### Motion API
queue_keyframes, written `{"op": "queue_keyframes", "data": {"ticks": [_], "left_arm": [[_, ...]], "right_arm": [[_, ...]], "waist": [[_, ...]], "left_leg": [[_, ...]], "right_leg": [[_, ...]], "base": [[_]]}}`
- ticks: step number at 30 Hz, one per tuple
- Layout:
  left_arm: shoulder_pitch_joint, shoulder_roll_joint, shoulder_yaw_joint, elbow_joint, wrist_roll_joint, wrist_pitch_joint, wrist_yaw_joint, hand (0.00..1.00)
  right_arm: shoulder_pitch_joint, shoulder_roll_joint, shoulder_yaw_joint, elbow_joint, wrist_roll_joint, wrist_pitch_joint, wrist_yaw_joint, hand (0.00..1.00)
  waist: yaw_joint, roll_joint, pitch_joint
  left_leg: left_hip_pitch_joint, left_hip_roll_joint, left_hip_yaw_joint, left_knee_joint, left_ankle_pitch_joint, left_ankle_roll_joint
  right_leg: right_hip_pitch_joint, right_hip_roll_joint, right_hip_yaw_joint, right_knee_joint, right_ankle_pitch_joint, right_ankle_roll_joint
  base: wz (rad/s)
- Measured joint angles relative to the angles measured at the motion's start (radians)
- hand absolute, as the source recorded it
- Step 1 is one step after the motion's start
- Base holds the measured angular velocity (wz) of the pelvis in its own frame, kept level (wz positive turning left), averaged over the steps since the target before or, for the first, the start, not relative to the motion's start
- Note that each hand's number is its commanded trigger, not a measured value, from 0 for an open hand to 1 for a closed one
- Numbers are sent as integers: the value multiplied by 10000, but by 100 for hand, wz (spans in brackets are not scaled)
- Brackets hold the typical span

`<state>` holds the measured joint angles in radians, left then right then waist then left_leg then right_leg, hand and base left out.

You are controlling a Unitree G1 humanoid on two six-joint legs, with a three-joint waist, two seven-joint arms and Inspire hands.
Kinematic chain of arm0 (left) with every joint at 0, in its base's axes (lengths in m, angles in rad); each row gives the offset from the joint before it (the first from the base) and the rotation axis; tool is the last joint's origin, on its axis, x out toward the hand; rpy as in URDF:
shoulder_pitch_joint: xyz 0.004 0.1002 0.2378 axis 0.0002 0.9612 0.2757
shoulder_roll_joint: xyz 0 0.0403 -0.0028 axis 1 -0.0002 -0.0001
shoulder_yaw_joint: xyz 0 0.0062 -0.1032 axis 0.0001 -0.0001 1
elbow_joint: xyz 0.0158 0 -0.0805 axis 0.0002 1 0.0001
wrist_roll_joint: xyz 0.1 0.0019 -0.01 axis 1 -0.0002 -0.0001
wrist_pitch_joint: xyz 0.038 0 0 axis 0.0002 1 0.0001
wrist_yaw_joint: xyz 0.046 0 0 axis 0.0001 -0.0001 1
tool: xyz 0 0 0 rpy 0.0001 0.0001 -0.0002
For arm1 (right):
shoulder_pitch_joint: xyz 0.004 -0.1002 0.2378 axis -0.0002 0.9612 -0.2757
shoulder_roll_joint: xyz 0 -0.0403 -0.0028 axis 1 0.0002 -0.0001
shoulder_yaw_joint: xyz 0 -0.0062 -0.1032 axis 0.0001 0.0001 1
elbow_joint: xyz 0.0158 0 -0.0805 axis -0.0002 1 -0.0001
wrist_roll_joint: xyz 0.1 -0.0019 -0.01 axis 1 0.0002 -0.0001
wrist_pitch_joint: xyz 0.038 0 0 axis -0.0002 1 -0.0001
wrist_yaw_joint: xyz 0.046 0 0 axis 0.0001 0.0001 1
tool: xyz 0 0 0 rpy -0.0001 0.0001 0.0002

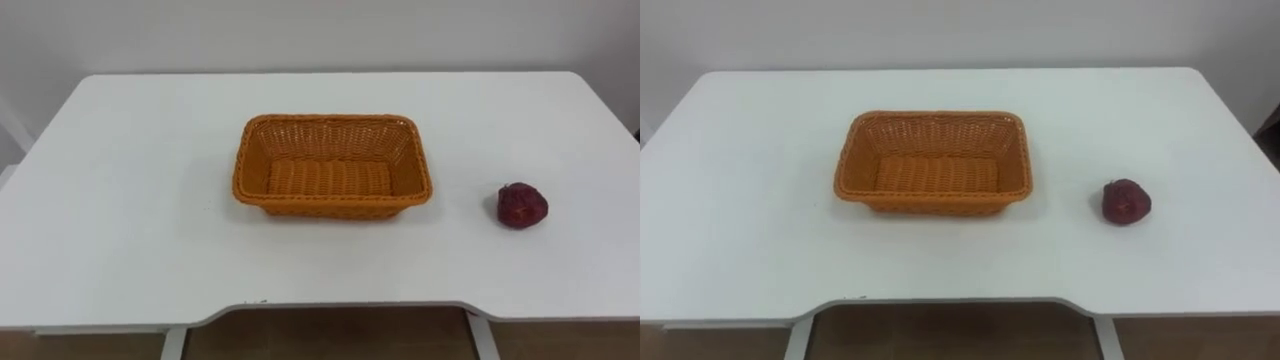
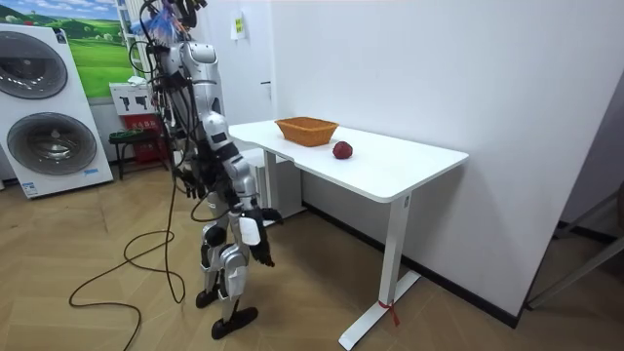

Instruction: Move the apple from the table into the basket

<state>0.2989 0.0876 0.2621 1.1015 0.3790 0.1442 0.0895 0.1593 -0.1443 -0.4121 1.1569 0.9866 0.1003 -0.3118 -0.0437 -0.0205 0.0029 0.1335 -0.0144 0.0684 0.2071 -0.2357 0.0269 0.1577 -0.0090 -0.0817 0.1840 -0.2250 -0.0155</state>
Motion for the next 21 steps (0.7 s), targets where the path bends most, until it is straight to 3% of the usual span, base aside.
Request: {"op": "queue_keyframes", "data": {"ticks": [3,10,15,21], "left_arm": [[15,21,88,-4,-271,-216,146,0],[247,87,111,-549,-248,-563,366,0],[228,187,67,-595,-207,-817,558,0],[228,254,-90,-606,-131,-894,555,0]], "right_arm": [[-121,0,-833,-1133,990,-447,-810,0],[-261,-85,-1263,-4019,990,-1499,-2675,0],[-393,-100,-1165,-6882,-1248,-1837,-4738,0],[-669,-285,-943,-8725,-4658,-2443,-6177,0]], "waist": [[-103,20,-1],[-121,-59,-35],[-27,-43,-32],[215,-60,-18]], "left_leg": [[-52,-16,14,76,-24,33],[-99,-31,110,31,-22,39],[-264,-31,167,57,-21,40],[-402,-29,149,-18,-19,41]], "right_leg": [[-88,-22,57,63,-69,24],[-220,-10,217,204,-75,38],[-402,-5,226,207,-72,43],[-610,10,229,205,-66,46]], "base": [[0],[-4],[-2],[0]]}}
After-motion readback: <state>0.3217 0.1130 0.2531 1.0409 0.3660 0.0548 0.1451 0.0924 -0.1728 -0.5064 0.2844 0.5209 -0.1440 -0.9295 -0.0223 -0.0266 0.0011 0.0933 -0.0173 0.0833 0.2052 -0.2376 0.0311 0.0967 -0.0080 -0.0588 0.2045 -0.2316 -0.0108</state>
